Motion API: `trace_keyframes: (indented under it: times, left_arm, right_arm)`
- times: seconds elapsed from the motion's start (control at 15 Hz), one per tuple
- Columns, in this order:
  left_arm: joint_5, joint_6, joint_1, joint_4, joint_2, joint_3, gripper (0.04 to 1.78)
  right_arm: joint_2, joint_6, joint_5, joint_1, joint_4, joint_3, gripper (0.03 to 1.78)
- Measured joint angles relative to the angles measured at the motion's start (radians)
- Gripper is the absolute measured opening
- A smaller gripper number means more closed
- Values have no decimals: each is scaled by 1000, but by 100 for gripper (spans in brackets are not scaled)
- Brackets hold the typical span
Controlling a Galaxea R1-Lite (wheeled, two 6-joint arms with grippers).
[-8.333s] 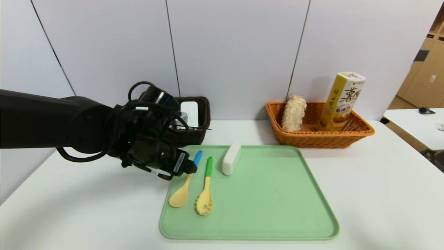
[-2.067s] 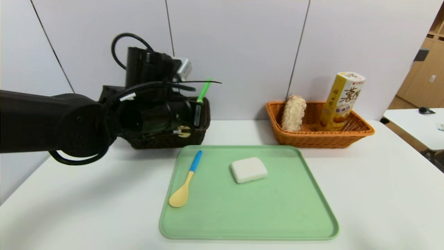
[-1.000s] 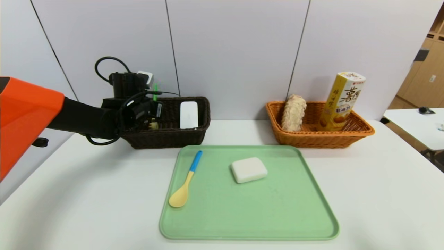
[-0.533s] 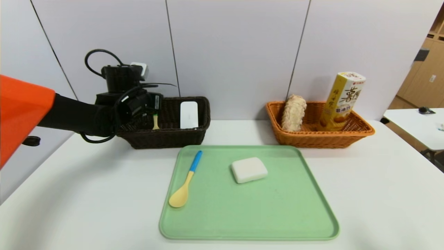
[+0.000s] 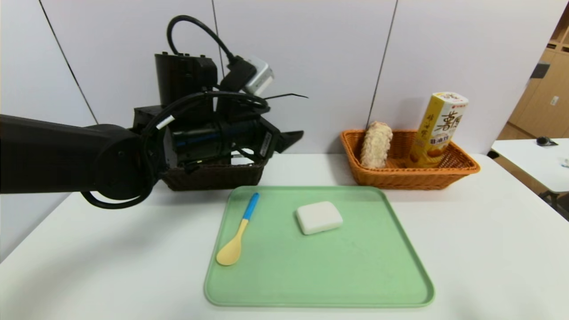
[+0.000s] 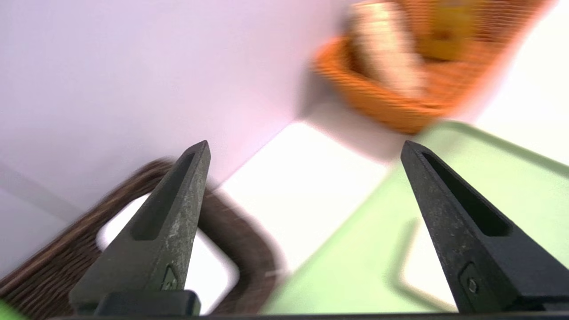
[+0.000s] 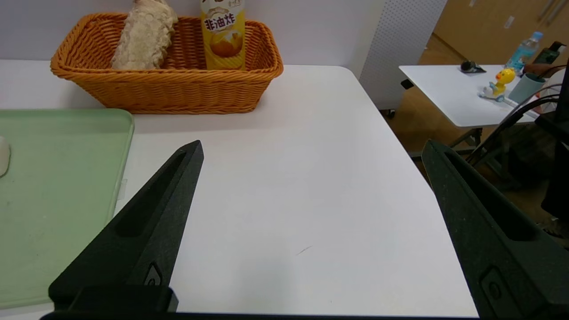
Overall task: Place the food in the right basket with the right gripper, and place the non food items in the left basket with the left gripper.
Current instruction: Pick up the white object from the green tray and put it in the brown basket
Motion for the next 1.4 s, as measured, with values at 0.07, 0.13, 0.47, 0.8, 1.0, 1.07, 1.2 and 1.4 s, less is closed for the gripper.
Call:
trace_keyframes:
  times: [0.07,0.13,0.47,0.8,1.0,1.07,1.2,1.4]
  left_arm:
    - [-14,4,-54,4,-5,18,155]
    - [-27,5,-101,7,-9,47,157]
    - [-80,26,-214,2,23,185,163]
    - [-79,22,-200,-42,143,188,167]
    - [-78,26,-161,-133,229,176,167]
    - [-78,28,-139,-141,254,164,167]
    - [-79,28,-102,-140,288,146,168]
    - [-83,21,-80,-139,316,137,169]
  right_arm:
    - [-4,0,3,0,0,0,169]
    - [-10,-1,4,0,0,1,169]
    - [-29,0,41,1,0,2,169]
    - [-41,1,46,1,0,-3,169]
    - [-43,0,46,1,0,-3,169]
    - [-44,0,47,1,0,0,169]
    - [-44,2,57,1,0,3,169]
    - [-44,2,71,1,0,8,169]
